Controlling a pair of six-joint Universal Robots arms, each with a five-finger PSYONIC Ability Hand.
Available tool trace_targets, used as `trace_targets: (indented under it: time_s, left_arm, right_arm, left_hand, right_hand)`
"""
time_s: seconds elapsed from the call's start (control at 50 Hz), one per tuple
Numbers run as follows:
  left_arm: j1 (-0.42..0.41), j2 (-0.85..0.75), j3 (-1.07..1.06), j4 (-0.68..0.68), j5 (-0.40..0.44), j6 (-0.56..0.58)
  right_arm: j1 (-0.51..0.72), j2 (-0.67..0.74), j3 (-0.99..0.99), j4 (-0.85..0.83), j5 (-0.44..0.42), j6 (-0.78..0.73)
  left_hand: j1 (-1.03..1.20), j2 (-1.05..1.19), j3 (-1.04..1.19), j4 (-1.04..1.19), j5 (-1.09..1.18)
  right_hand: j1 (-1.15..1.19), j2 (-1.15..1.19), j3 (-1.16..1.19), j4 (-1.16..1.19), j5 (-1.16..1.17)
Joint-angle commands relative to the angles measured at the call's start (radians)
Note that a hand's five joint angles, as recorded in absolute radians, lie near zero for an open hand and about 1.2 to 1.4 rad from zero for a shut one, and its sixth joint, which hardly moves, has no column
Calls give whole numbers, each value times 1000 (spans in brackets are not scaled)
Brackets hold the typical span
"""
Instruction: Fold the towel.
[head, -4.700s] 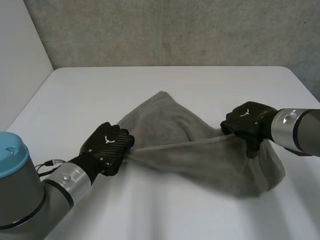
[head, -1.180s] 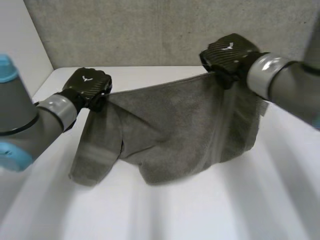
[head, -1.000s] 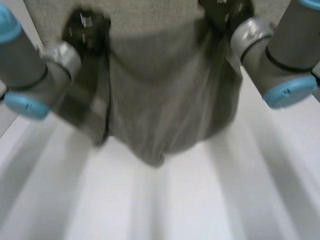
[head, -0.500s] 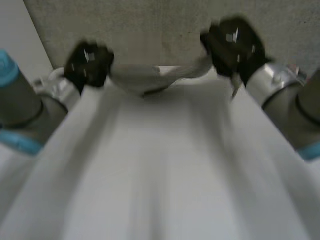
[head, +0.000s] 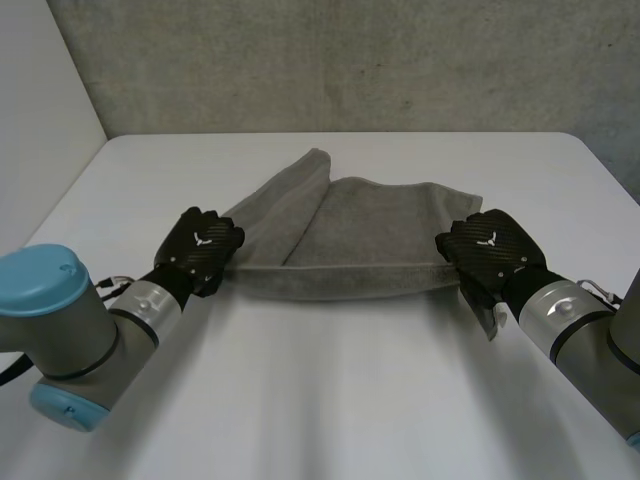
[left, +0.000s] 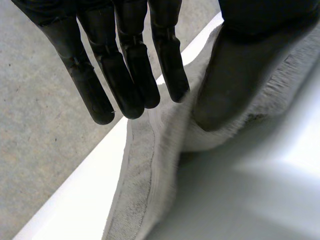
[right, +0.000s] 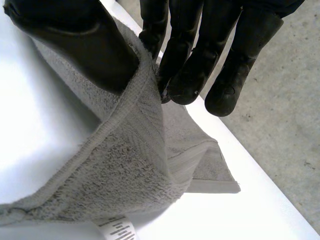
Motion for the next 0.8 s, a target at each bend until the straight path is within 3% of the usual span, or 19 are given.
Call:
trace_targets:
  time_s: [0.02, 0.36, 0.56, 0.8]
  left_arm:
    - [-6, -53, 7, 28, -10, -38]
    - [-12, -182, 118, 88, -13, -163]
    - [6, -188, 128, 76, -12, -163]
    - [20, -171, 128, 17, -12, -158]
  right_arm:
    - [3, 2, 18, -8, 0, 6]
    - [-1, 6, 11, -8, 17, 6]
    - [-30, 10, -21, -8, 156, 31]
    - [-66, 24, -34, -11, 196, 31]
  left_hand:
    - [-84, -83, -92, -87, -80]
    - [-134, -133, -142, -137, -130]
    - [-120, -118, -127, -122, -115]
    - [-87, -86, -95, -90, -83]
  right_hand:
    - [78, 81, 69, 59, 51]
    - [78, 81, 69, 59, 51]
    - [78, 81, 69, 59, 51]
    - [78, 81, 69, 59, 51]
